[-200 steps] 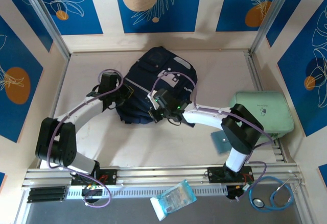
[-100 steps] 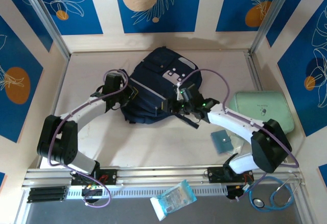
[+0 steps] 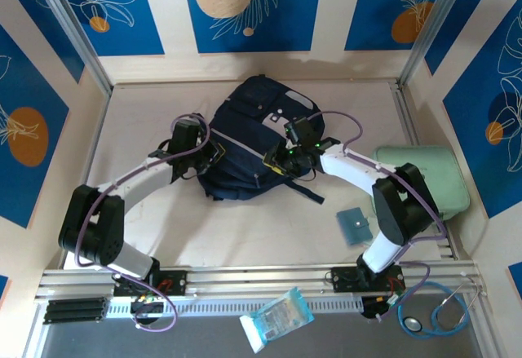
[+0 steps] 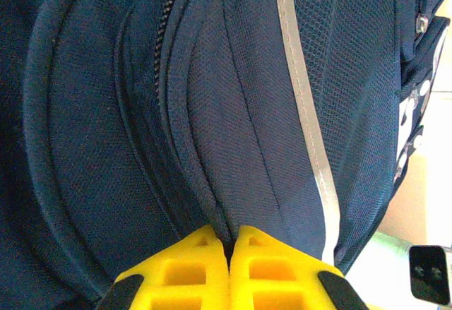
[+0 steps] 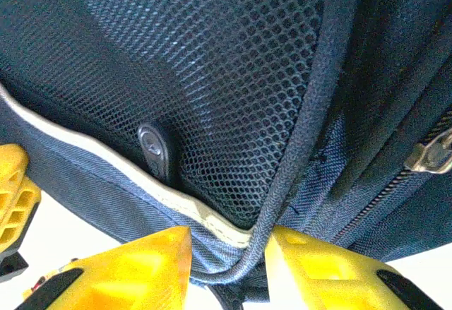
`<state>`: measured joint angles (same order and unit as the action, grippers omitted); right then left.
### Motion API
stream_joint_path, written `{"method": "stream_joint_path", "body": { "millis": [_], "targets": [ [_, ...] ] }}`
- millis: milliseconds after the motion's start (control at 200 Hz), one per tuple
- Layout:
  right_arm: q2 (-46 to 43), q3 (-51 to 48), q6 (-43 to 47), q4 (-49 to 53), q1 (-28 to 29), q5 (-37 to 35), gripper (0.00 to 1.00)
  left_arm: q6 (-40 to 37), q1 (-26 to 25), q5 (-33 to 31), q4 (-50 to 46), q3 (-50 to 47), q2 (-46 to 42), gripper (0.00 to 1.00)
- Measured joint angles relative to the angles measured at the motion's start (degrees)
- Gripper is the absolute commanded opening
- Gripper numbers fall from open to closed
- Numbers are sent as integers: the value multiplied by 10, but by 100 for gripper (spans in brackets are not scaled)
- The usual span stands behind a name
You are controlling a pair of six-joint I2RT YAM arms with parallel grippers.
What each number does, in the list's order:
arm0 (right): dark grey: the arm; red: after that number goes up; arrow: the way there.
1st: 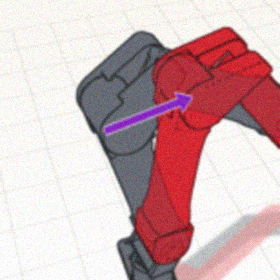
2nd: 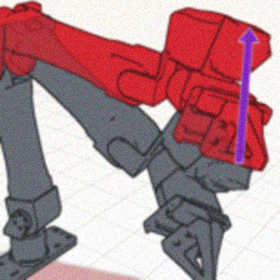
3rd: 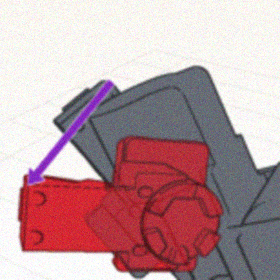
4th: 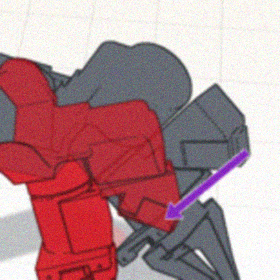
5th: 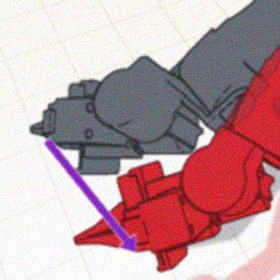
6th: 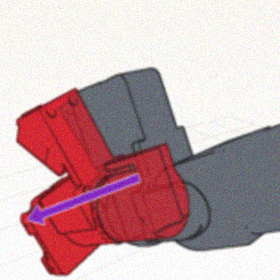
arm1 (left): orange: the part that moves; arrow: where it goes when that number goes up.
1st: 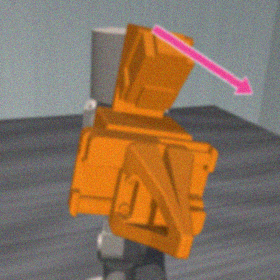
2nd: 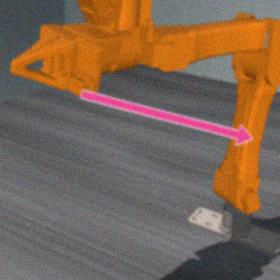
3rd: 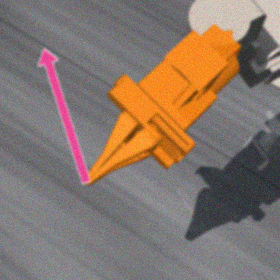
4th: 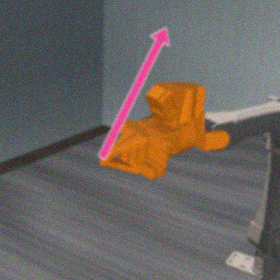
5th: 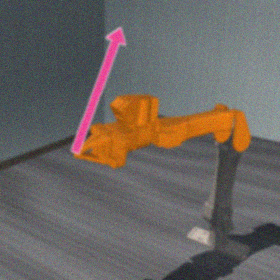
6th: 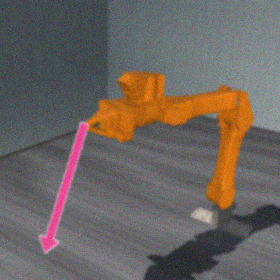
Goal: Pack books, pencil case, and school supplies into a backpack
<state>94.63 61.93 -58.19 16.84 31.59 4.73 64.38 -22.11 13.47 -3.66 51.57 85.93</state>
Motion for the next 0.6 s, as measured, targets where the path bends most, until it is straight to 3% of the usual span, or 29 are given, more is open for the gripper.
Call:
{"method": "stream_joint_path", "body": {
  "millis": [215, 295, 435, 600],
  "targets": [
    [1, 1, -7, 17, 7, -26, 34, -5, -3, 0, -2, -3, -3, 0],
    [1, 2, -7, 22, 8, -32, 26, -11, -4, 0, -5, -3, -4, 3],
    [3, 13, -3, 27, 8, -30, 13, -29, -6, -3, -17, -3, -7, 25],
    [2, 17, 2, 24, 10, -30, 10, -77, -19, -23, -68, -11, -46, 44]
  ]
}}
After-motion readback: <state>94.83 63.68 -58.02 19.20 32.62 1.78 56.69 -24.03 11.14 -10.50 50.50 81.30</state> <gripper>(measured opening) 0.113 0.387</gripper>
